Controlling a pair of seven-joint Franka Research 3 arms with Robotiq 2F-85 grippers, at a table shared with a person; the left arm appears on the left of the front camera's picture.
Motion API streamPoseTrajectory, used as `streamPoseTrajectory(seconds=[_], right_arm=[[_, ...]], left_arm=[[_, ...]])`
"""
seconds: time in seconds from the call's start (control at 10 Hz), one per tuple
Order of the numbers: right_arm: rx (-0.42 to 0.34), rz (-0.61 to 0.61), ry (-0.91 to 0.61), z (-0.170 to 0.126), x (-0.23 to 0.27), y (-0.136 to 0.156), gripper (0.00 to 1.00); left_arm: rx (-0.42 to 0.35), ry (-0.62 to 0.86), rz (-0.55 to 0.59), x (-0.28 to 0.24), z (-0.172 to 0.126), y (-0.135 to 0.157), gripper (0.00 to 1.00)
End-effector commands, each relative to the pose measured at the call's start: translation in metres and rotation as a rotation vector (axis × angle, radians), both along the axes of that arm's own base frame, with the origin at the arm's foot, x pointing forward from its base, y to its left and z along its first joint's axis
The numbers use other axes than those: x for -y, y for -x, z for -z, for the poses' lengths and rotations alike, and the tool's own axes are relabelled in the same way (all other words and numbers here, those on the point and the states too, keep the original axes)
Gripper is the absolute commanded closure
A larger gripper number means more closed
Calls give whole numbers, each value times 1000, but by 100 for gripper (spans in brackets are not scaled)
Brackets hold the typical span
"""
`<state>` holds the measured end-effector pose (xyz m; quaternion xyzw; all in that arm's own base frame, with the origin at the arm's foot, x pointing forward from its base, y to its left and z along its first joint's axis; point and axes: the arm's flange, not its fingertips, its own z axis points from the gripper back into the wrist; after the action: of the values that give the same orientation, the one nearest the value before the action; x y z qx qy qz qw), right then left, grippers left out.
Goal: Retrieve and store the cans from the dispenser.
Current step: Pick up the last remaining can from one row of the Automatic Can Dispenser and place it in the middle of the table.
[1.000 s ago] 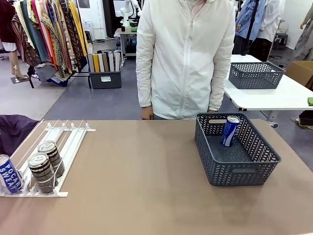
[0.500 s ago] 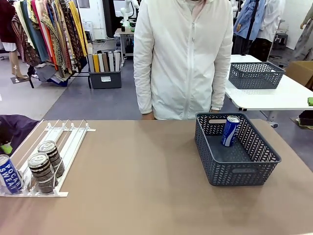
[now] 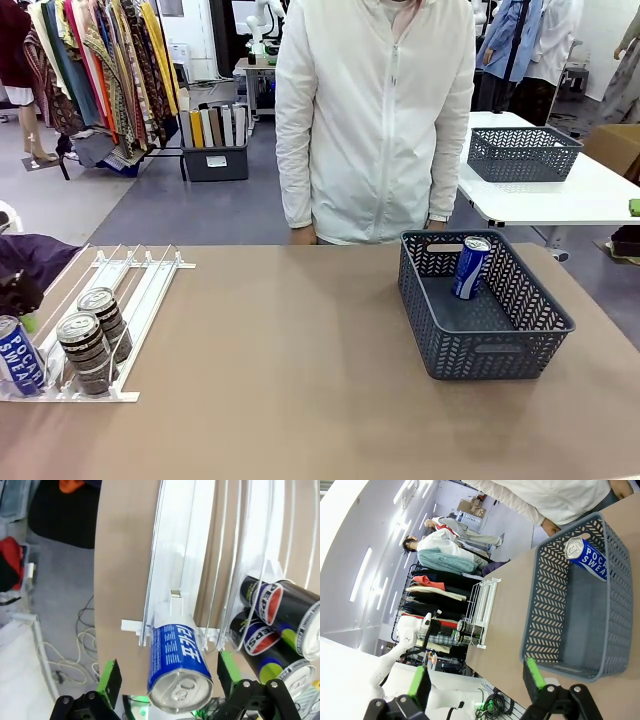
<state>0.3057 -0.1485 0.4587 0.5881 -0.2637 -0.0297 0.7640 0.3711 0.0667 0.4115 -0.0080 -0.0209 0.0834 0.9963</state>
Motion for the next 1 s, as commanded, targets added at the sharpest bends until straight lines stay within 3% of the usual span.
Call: streamPoseTrajectory(seconds=[0.0, 0.5, 0.6, 0.7, 0.9], right_arm=[[18, 8, -23, -5, -1, -3, 0], [18, 8, -23, -5, -1, -3, 0], [18, 8, -23, -5, -1, -3, 0], [18, 8, -23, -5, -1, -3, 0], [18, 8, -23, -5, -1, -3, 0]], left_arm=[[-11, -27, -26, 5, 22, 26, 0], [-44, 7, -12, 5, 25, 27, 0], [-56, 12, -2, 5, 25, 27, 60], [-57, 15, -2, 5, 25, 28, 100], [-44, 15, 2, 6, 26, 26, 100]])
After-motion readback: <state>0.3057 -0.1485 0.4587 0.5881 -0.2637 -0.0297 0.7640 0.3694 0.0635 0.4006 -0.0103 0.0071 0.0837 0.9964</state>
